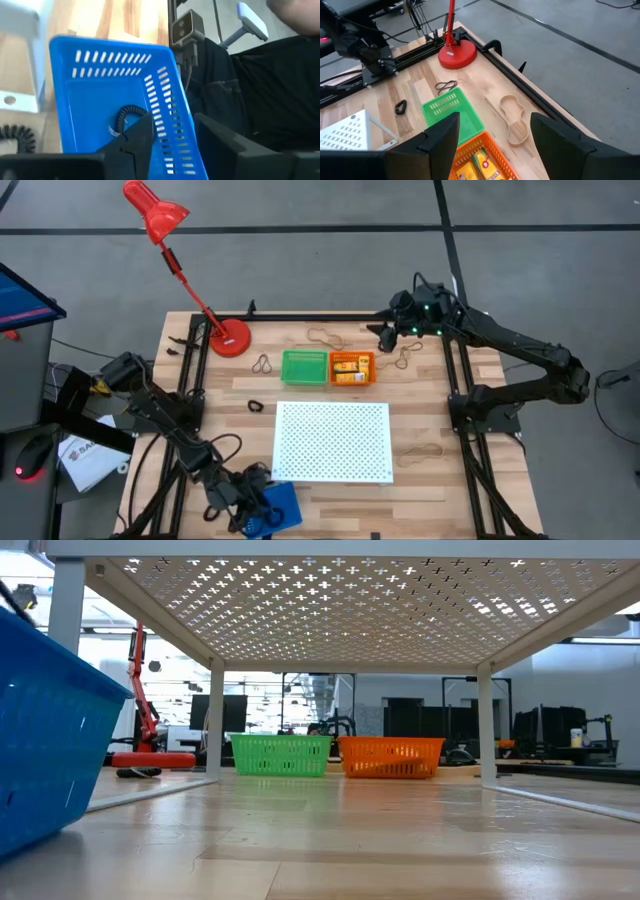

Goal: Pick & Place Office Desk Supplies
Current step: Put the black spring keychain into the blue bin

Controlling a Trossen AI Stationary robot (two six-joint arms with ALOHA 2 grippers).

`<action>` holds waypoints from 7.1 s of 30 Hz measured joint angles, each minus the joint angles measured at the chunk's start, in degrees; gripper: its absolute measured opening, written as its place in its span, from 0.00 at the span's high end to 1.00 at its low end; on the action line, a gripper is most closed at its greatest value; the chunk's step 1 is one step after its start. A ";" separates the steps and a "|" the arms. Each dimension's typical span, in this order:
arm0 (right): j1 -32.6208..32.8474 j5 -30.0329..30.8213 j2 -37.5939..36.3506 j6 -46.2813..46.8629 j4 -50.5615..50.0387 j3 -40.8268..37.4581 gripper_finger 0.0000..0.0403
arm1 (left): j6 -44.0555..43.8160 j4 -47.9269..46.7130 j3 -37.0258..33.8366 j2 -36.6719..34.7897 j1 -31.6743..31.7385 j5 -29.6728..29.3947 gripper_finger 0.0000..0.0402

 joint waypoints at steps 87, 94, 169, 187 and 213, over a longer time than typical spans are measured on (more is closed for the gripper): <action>4.07 0.04 0.02 -0.52 -1.45 -0.03 0.41 | -2.85 -14.01 -18.71 -19.00 17.34 12.17 0.59; 4.07 0.04 0.02 -0.53 -1.19 -0.03 0.41 | -0.49 -7.20 -18.73 -10.36 17.34 12.15 0.63; 4.07 0.02 0.02 -0.48 -1.67 -0.02 0.41 | 0.63 -16.42 -18.93 -20.20 13.41 -0.90 0.90; 4.07 0.02 0.02 -0.59 -1.65 -0.02 0.41 | 3.55 -5.68 -18.80 -8.82 18.65 1.32 0.58; 4.07 0.02 0.02 -0.50 -1.87 -0.02 0.41 | 3.99 -14.30 -18.75 -15.94 14.58 -8.57 1.00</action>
